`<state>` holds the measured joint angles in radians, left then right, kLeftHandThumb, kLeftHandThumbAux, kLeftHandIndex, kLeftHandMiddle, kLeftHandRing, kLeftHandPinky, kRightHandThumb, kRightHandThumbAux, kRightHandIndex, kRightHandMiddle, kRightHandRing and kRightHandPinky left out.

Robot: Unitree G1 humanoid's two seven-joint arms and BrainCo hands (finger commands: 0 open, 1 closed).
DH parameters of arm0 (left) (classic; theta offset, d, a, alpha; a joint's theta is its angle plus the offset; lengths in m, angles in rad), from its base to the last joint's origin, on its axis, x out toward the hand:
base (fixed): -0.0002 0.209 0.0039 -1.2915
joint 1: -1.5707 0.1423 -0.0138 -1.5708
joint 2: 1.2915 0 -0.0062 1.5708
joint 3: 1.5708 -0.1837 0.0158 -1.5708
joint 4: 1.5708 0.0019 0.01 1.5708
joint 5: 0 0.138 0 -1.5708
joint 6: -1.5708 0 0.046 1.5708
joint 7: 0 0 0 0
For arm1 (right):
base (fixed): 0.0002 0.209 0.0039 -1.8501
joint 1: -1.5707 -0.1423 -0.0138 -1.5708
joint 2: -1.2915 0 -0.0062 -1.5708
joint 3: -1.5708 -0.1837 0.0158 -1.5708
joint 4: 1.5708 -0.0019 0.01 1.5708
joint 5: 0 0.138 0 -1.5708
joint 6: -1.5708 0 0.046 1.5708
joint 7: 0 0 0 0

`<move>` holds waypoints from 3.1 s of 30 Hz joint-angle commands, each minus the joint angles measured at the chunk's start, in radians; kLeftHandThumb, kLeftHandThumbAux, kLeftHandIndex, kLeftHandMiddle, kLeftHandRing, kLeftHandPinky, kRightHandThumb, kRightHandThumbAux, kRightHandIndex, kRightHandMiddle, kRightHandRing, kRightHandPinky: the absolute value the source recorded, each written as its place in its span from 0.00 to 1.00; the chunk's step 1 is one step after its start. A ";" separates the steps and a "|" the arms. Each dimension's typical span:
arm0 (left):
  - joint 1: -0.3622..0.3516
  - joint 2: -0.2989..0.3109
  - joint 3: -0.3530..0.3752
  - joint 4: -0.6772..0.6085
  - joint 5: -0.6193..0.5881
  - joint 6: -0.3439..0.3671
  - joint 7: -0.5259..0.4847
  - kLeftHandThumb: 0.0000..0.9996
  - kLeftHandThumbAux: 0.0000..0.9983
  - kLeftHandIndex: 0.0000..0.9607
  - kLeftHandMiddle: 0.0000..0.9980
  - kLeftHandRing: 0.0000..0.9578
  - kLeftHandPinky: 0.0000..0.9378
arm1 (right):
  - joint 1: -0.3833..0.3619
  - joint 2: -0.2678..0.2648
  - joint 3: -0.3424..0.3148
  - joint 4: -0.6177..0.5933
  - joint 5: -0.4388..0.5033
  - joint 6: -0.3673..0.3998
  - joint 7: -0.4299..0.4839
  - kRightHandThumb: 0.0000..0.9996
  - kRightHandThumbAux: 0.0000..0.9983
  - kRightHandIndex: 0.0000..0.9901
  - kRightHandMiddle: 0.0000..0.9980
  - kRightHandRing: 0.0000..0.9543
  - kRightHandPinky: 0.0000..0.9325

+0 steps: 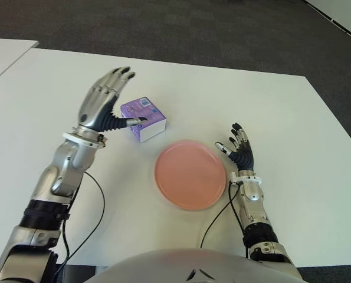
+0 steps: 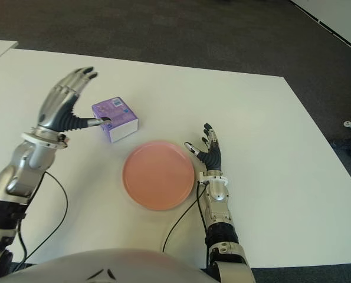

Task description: Put the tissue paper into the plate.

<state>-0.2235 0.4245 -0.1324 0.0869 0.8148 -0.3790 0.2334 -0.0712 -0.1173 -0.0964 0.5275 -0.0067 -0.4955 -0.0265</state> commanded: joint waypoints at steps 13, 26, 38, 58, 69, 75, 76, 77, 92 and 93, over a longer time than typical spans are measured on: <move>-0.209 0.075 -0.259 0.346 0.213 -0.029 0.076 0.00 0.35 0.00 0.00 0.00 0.00 | 0.058 0.022 0.016 0.055 -0.014 0.090 -0.008 0.00 0.80 0.00 0.00 0.00 0.02; -0.253 0.062 -0.306 0.342 0.137 -0.041 -0.014 0.00 0.33 0.00 0.00 0.00 0.00 | 0.060 0.028 0.018 0.034 -0.023 0.110 -0.025 0.00 0.80 0.00 0.00 0.00 0.02; -0.285 0.061 -0.313 0.335 0.122 -0.007 -0.058 0.00 0.33 0.00 0.00 0.00 0.00 | 0.054 0.037 0.022 0.036 -0.020 0.118 -0.019 0.00 0.81 0.00 0.00 0.00 0.03; -0.285 0.162 -0.247 0.221 0.179 0.091 0.064 0.00 0.33 0.00 0.00 0.00 0.00 | 0.056 0.038 0.024 0.025 -0.014 0.132 0.006 0.00 0.81 0.00 0.00 0.00 0.02; -0.261 0.189 -0.234 0.184 0.237 0.195 0.078 0.00 0.35 0.00 0.00 0.00 0.00 | 0.052 0.032 0.022 0.035 -0.016 0.130 0.017 0.00 0.81 0.00 0.00 0.00 0.02; -0.262 0.180 -0.241 0.218 0.269 0.271 0.091 0.00 0.37 0.00 0.00 0.00 0.00 | 0.051 0.029 0.021 0.037 -0.018 0.128 0.019 0.00 0.81 0.00 0.00 0.00 0.02; -0.260 0.178 -0.242 0.221 0.267 0.280 0.085 0.00 0.37 0.00 0.00 0.00 0.00 | 0.051 0.028 0.021 0.037 -0.018 0.129 0.019 0.00 0.81 0.00 0.00 0.00 0.02; -0.258 0.176 -0.243 0.223 0.265 0.288 0.081 0.00 0.37 0.00 0.00 0.00 0.00 | 0.051 0.028 0.021 0.038 -0.018 0.128 0.020 0.00 0.81 0.00 0.00 0.00 0.02; -0.232 0.168 -0.272 0.193 0.242 0.385 -0.082 0.00 0.34 0.00 0.00 0.00 0.00 | 0.048 0.025 0.021 0.041 -0.019 0.131 0.025 0.00 0.81 0.00 0.00 0.00 0.02; -0.230 0.168 -0.272 0.187 0.236 0.387 -0.101 0.00 0.34 0.00 0.00 0.00 0.00 | 0.048 0.024 0.021 0.041 -0.019 0.132 0.025 0.00 0.81 0.00 0.00 0.00 0.02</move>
<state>-0.4831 0.5936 -0.3921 0.2870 1.0665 0.0018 0.1969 -0.0819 -0.1059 -0.0856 0.4995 -0.0239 -0.4268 -0.0084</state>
